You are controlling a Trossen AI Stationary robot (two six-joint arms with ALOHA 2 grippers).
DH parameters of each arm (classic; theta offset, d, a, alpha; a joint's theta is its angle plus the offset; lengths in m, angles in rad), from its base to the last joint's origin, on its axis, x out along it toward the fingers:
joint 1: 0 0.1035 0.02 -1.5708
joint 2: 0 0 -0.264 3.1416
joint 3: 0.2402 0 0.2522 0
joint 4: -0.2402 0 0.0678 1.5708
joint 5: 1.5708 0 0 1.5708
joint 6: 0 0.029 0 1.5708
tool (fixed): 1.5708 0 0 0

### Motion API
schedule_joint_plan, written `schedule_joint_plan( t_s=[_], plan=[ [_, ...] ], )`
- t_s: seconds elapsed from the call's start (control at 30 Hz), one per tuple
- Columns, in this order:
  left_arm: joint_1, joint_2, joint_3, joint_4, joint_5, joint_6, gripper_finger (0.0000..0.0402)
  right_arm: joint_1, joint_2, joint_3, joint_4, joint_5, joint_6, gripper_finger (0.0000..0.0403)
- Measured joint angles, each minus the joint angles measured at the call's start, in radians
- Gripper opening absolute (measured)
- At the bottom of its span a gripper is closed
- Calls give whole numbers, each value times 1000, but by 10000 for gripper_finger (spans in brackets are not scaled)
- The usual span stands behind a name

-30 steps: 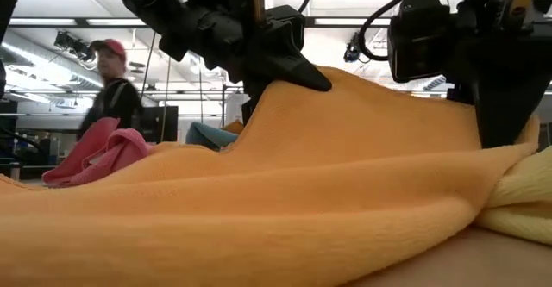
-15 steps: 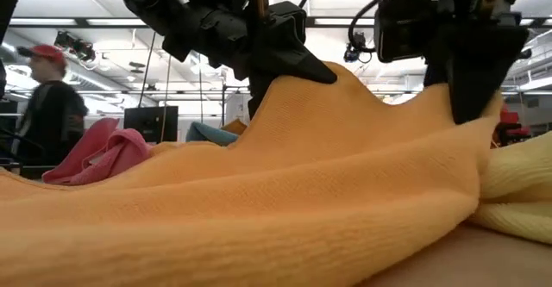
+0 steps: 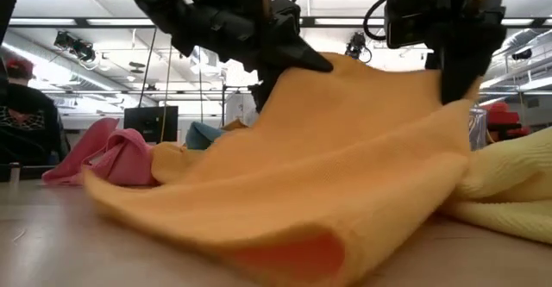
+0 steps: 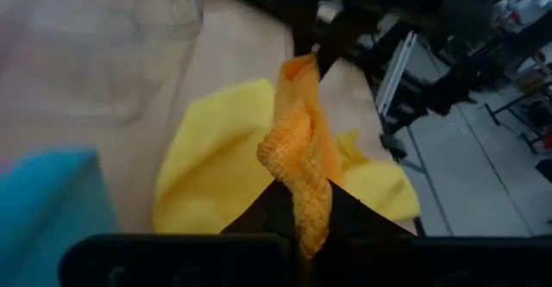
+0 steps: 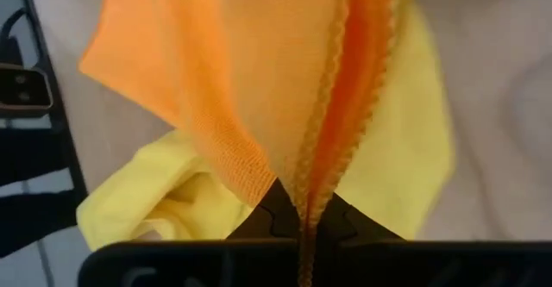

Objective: Fold microfiber towels
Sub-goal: Fold the bottom orange towel

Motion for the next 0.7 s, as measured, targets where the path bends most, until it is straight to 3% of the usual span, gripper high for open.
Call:
schedule_joint_plan(
  t_s=[0.17,0.43,0.7],
  plan=[
    [35,-36,0,-4,1,55,8,-44,-51,0,-50,8,-37,3],
    [63,-56,-1,-6,1,94,29,-76,-83,1,-93,17,-45,3],
    [32,-56,-1,-73,1,174,12,-25,3,97,-83,88,-39,4]
  ],
)
